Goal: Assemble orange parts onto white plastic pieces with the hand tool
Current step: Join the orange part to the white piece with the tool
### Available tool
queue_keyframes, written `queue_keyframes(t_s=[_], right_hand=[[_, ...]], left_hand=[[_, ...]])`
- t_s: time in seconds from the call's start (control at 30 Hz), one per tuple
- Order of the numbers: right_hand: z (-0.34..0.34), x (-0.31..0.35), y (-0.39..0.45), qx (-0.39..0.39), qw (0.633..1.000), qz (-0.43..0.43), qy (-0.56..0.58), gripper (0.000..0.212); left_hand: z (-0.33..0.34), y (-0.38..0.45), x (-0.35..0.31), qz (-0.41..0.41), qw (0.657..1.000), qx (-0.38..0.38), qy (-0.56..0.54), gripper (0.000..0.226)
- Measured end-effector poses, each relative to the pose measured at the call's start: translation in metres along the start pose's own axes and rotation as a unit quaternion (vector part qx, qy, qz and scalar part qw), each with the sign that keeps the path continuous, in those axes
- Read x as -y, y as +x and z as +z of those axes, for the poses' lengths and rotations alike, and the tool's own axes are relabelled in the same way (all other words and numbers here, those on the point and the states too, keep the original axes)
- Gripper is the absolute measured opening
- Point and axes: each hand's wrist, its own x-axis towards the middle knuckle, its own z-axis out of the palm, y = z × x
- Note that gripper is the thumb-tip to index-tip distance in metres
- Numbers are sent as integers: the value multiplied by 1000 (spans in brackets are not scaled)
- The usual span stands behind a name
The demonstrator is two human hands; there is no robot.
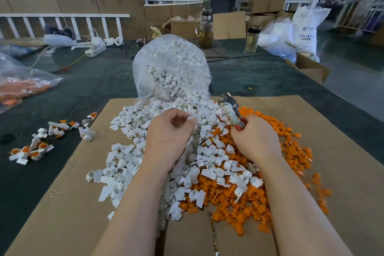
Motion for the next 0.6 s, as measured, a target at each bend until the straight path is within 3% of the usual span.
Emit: queue_keyframes(t_s=[0.37,0.6], right_hand=[[-1,9,-3,-27,975,-72,209,6],[-4,17,-9,-40,946,-98,308,9]], left_hand=[[-2,-4,-7,-13,996,18,-87,39],[-4,-4,-7,-23,988,37,-149,19]])
